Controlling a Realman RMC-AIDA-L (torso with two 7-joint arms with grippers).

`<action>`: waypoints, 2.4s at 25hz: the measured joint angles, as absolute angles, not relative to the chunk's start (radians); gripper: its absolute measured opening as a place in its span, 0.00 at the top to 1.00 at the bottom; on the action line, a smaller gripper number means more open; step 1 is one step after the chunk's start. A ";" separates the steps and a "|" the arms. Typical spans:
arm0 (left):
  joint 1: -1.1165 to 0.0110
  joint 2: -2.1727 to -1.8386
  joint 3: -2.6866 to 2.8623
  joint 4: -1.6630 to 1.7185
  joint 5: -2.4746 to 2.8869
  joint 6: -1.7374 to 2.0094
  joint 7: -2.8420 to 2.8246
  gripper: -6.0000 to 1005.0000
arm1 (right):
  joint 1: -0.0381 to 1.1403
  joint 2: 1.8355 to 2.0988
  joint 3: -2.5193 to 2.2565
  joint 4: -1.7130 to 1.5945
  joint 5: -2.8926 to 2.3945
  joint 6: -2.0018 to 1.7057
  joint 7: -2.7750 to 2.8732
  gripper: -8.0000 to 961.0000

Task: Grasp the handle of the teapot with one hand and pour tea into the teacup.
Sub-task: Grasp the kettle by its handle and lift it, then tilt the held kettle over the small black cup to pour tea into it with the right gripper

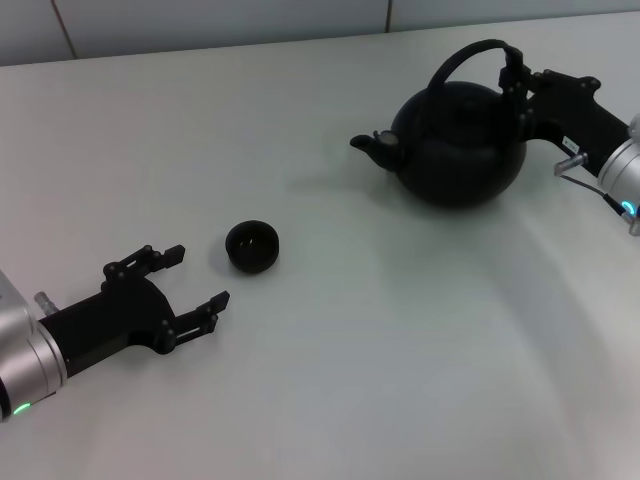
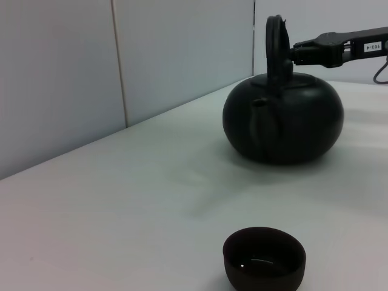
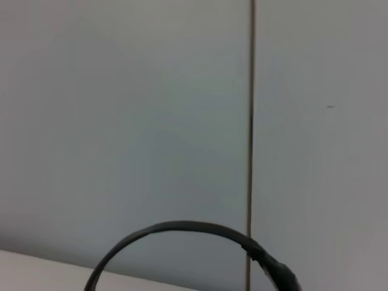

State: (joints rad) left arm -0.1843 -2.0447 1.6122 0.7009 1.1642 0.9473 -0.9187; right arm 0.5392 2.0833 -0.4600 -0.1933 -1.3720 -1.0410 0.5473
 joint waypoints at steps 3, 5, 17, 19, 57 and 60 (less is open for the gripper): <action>-0.183 -2.045 1.612 0.701 1.164 0.947 -0.918 0.19 | 0.539 2.084 -0.456 -0.190 -1.371 -1.046 0.538 0.88; -0.183 -2.045 1.612 0.701 1.164 0.947 -0.918 0.19 | 0.534 2.084 -0.450 -0.190 -1.371 -1.068 0.535 0.91; -0.174 -2.045 1.612 0.725 1.164 0.955 -0.918 0.19 | 0.540 2.085 -0.450 -0.200 -1.354 -1.235 0.419 0.91; -0.173 -2.045 1.612 0.726 1.164 0.955 -0.918 0.19 | 0.555 2.084 -0.456 -0.201 -1.355 -1.244 0.386 0.91; -0.186 -2.046 1.601 0.729 1.164 0.960 -0.933 0.19 | 0.671 2.085 -0.703 -0.246 -1.366 -1.248 0.176 0.91; -0.186 -2.046 1.601 0.729 1.164 0.960 -0.933 0.19 | 0.674 2.085 -0.720 -0.255 -1.366 -1.249 0.176 0.91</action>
State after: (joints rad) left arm -0.1859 -2.0463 1.6014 0.7287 1.1643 0.9602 -0.9327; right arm 0.6737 2.0848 -0.7199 -0.2549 -1.3657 -1.2485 0.1763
